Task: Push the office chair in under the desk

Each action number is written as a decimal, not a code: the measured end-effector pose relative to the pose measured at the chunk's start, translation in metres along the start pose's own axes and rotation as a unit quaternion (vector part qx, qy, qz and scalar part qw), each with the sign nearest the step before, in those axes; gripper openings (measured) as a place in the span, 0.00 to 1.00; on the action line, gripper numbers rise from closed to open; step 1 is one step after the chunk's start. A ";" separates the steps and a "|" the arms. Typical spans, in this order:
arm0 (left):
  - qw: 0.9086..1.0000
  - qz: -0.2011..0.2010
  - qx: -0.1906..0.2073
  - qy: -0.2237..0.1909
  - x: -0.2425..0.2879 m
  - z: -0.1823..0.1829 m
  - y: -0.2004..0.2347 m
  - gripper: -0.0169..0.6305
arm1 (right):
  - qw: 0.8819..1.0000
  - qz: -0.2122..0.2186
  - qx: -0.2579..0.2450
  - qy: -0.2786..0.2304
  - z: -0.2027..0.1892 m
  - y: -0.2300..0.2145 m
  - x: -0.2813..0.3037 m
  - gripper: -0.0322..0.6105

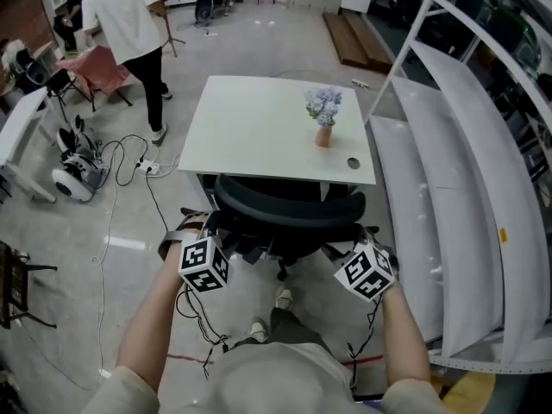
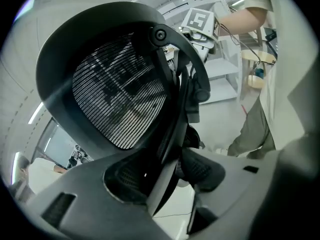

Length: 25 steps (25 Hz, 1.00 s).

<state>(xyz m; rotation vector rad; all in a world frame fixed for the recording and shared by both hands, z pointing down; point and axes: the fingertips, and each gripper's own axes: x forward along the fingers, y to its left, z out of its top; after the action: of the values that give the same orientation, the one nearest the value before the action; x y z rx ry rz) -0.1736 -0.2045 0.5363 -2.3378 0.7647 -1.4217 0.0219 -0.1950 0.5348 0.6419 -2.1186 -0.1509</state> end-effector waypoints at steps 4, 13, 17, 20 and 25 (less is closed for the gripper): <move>1.000 0.005 0.001 -0.002 0.017 0.004 0.020 0.36 | 1.000 -0.006 0.002 0.001 0.000 -0.024 0.012 0.34; 1.000 0.007 -0.004 0.008 0.051 0.008 0.067 0.37 | 1.000 -0.007 -0.002 -0.006 0.006 -0.072 0.037 0.34; 1.000 0.006 -0.010 0.014 0.065 0.011 0.086 0.37 | 1.000 0.000 -0.007 -0.008 0.007 -0.095 0.047 0.34; 1.000 0.009 -0.015 0.017 0.077 0.013 0.100 0.37 | 1.000 0.008 -0.008 -0.006 0.008 -0.112 0.055 0.33; 0.999 0.018 -0.030 0.029 0.093 0.013 0.120 0.38 | 1.000 0.005 -0.014 -0.011 0.010 -0.134 0.069 0.34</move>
<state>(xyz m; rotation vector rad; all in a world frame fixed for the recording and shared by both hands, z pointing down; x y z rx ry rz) -0.1615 -0.3563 0.5371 -2.3237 0.8717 -1.4759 0.0335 -0.3453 0.5345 0.6162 -2.1370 -0.1833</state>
